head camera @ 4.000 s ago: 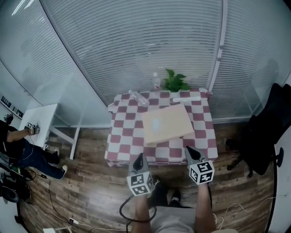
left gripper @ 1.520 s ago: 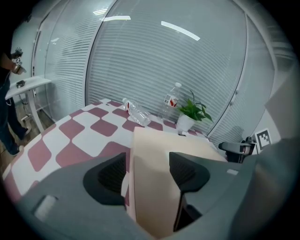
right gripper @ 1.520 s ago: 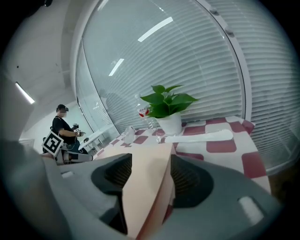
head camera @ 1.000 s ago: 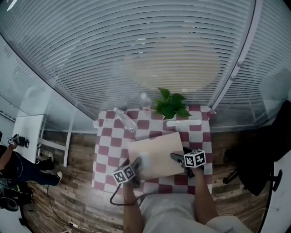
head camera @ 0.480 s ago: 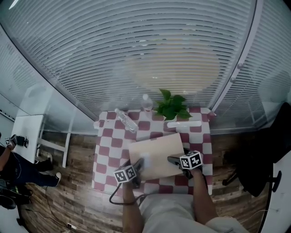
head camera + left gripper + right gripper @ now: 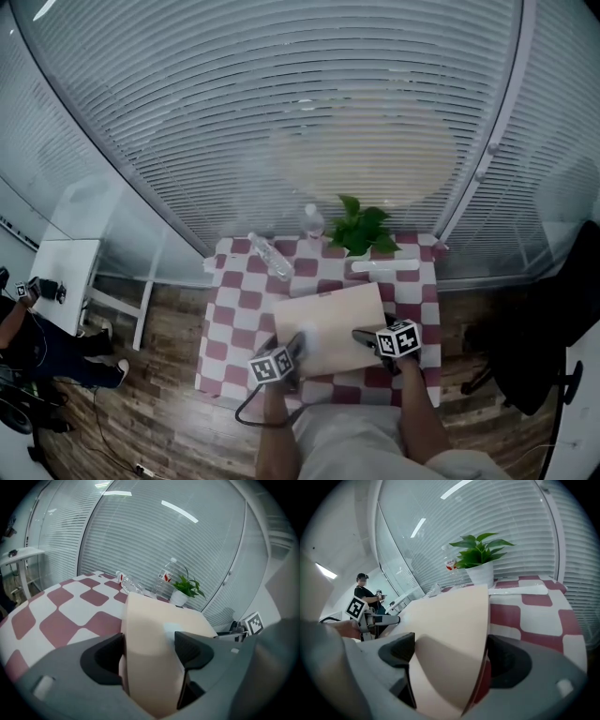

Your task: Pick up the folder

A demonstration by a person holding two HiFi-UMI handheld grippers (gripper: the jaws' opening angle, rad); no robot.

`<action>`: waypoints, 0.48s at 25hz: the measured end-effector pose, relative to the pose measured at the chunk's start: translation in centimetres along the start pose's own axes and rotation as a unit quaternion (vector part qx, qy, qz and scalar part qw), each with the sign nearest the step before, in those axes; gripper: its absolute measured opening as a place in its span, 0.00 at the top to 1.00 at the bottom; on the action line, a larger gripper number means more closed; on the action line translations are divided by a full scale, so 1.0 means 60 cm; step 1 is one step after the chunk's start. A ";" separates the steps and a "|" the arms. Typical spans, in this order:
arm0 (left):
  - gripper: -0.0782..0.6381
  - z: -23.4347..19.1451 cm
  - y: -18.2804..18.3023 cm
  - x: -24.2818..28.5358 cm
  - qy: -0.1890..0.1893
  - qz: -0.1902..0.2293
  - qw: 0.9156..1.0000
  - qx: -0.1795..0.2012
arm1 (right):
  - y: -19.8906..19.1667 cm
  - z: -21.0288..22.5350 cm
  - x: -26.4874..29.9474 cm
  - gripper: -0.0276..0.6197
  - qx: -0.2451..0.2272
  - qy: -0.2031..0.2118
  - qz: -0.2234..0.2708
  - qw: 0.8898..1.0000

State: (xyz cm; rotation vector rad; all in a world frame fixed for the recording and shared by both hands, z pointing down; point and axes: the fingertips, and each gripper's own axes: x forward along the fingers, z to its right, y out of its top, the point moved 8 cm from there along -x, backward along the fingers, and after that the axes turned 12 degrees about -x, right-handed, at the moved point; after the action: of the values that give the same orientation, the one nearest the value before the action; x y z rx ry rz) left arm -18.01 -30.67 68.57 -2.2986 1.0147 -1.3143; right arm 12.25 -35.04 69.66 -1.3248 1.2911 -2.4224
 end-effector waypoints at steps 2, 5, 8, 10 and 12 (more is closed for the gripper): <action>0.40 0.005 -0.006 -0.010 -0.004 0.009 1.000 -0.005 | 0.002 -0.003 -0.007 0.20 0.001 -0.007 0.015 1.000; 0.40 0.025 0.002 -0.024 -0.007 0.029 1.000 0.004 | 0.016 -0.004 -0.023 0.20 -0.003 -0.026 0.044 0.999; 0.40 0.048 0.020 -0.045 -0.011 0.050 0.998 0.026 | 0.029 -0.010 -0.044 0.20 -0.008 -0.031 0.069 0.997; 0.40 0.063 0.032 -0.059 -0.011 0.067 0.997 0.043 | 0.038 -0.013 -0.056 0.20 -0.011 -0.034 0.087 0.996; 0.40 0.076 0.042 -0.073 -0.014 0.084 0.995 0.054 | 0.049 -0.016 -0.069 0.20 -0.018 -0.035 0.105 0.994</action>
State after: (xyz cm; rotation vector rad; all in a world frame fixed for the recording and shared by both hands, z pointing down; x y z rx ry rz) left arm -16.69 -29.72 61.96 -2.0971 1.0747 -1.2356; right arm 13.28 -34.46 64.61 -1.2039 1.3840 -2.2027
